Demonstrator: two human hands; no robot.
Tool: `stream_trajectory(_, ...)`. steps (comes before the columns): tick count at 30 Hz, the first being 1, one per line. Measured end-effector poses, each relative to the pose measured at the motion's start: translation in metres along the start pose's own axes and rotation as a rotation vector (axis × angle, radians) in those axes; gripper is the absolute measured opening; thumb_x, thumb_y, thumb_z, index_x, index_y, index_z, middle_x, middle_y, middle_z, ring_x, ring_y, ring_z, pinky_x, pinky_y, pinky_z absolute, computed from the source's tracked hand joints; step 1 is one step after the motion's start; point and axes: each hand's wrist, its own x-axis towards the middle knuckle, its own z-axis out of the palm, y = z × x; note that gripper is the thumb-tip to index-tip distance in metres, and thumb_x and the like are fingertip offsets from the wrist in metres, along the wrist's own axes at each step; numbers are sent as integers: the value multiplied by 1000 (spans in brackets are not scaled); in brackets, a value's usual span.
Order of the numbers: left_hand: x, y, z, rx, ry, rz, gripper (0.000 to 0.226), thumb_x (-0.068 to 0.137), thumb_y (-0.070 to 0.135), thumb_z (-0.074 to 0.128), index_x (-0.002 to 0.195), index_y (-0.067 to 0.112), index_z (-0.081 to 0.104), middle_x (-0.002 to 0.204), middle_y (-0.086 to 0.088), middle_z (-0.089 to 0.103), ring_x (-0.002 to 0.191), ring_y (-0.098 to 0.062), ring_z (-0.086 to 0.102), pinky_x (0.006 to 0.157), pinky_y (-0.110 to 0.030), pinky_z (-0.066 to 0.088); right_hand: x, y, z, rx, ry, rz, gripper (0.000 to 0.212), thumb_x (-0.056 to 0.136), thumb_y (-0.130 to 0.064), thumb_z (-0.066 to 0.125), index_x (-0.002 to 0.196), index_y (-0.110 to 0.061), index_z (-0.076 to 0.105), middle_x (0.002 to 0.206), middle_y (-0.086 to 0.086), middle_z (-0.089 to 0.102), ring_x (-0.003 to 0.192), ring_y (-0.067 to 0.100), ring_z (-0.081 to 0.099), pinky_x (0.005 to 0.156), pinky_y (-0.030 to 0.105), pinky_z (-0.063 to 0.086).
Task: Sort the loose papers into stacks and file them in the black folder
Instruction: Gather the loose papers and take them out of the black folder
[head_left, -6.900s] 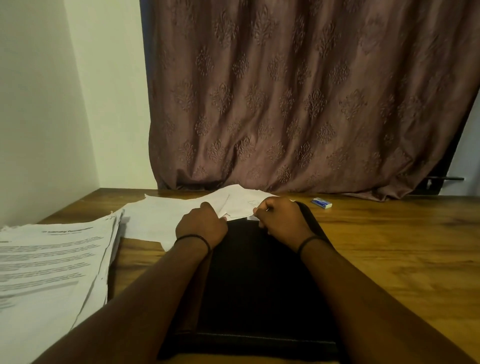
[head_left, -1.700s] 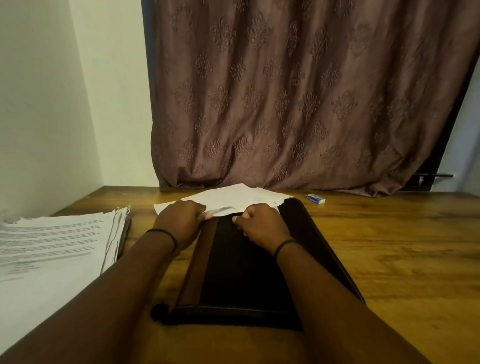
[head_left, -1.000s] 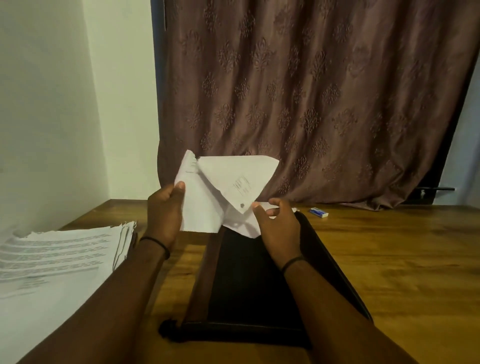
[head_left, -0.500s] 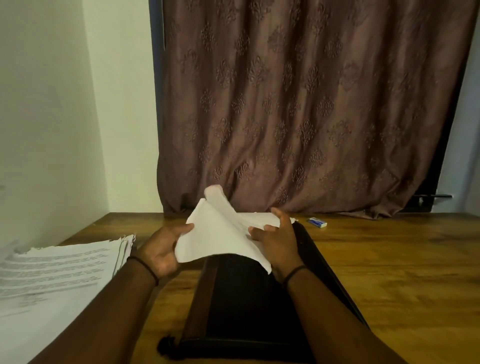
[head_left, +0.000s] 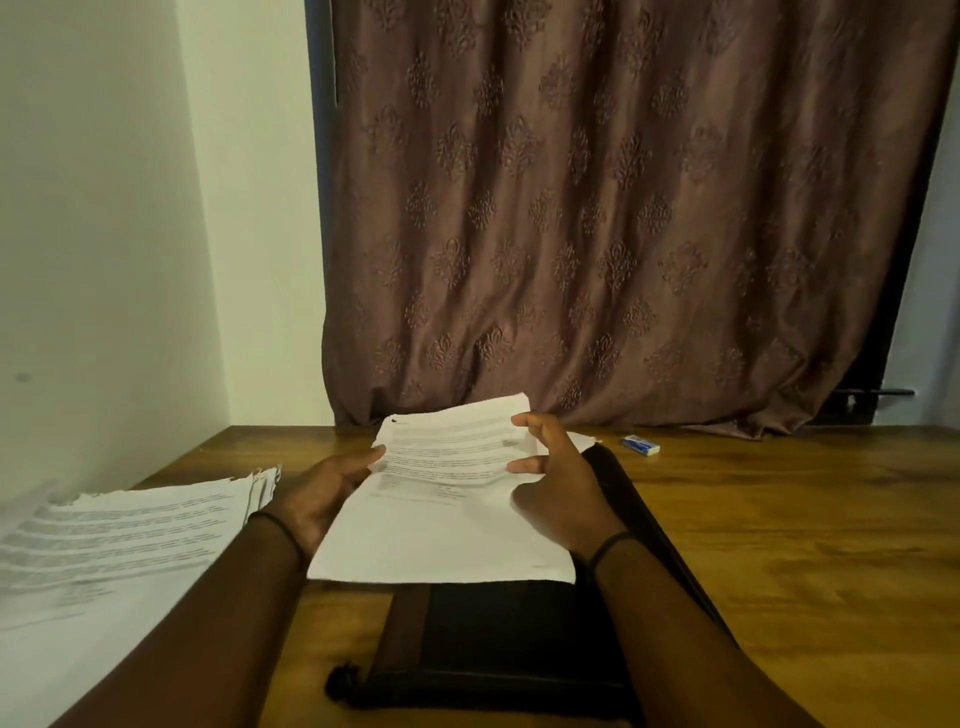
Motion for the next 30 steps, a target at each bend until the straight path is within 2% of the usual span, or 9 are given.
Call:
stream_trajectory(3,9,-3,-1,53,55,20,35,95,11,54,128,3,57,107,-21,71,83,-36,72,67,-44,61,-3,-3,0,59,64,-8,79,74,18,64,128,-38,47,126,-11,55,112,8,57,77,19,57)
stream_trajectory(6,13,-5,-1,87,100,74,27,97,4,50,123,3,58,92,-18,74,70,-32,73,54,-40,60,-1,-1,-1,103,188,66,79,76,9,74,136,-31,42,118,-10,54,108,8,51,63,8,48)
stream_trajectory(10,18,-6,-4,97,116,99,32,97,5,51,128,2,55,107,-19,72,82,-33,73,62,-40,61,1,1,-1,232,236,274,79,74,-8,83,140,-20,42,122,4,61,102,16,59,78,21,51)
stream_trajectory(13,21,-8,-3,82,95,113,29,98,6,50,125,2,58,111,-19,71,83,-33,73,64,-40,61,1,0,-6,276,175,391,45,84,-8,76,123,-10,55,101,2,64,76,11,61,57,19,51)
stream_trajectory(16,19,-9,0,58,117,92,26,96,10,52,119,4,62,116,-20,69,89,-35,72,69,-42,61,2,5,-8,236,125,396,5,89,-8,70,90,-11,66,91,1,71,70,11,65,44,14,44)
stream_trajectory(21,31,-7,-11,263,240,195,37,86,15,69,122,4,62,127,-16,64,109,-36,64,106,-48,43,0,-2,-2,197,177,355,11,90,-15,70,80,-13,66,82,-1,71,74,16,69,56,21,53)
stream_trajectory(24,17,1,3,298,275,284,34,93,1,59,126,-5,58,129,-18,61,113,-37,61,102,-42,44,-3,-5,4,178,203,341,13,90,-21,71,81,-12,68,87,3,74,79,20,72,74,34,60)
stream_trajectory(27,-5,20,18,293,283,348,36,94,-7,52,129,-15,51,133,-24,55,121,-39,55,100,-39,42,-3,-14,10,154,208,336,20,90,-27,71,81,-9,68,84,3,73,79,21,71,76,35,60)
stream_trajectory(30,-33,44,20,297,335,406,26,92,-10,55,116,-21,55,124,-21,59,104,-36,60,89,-34,47,-3,-30,19,135,167,307,28,90,-29,69,85,-2,68,82,8,73,81,28,70,75,35,57)
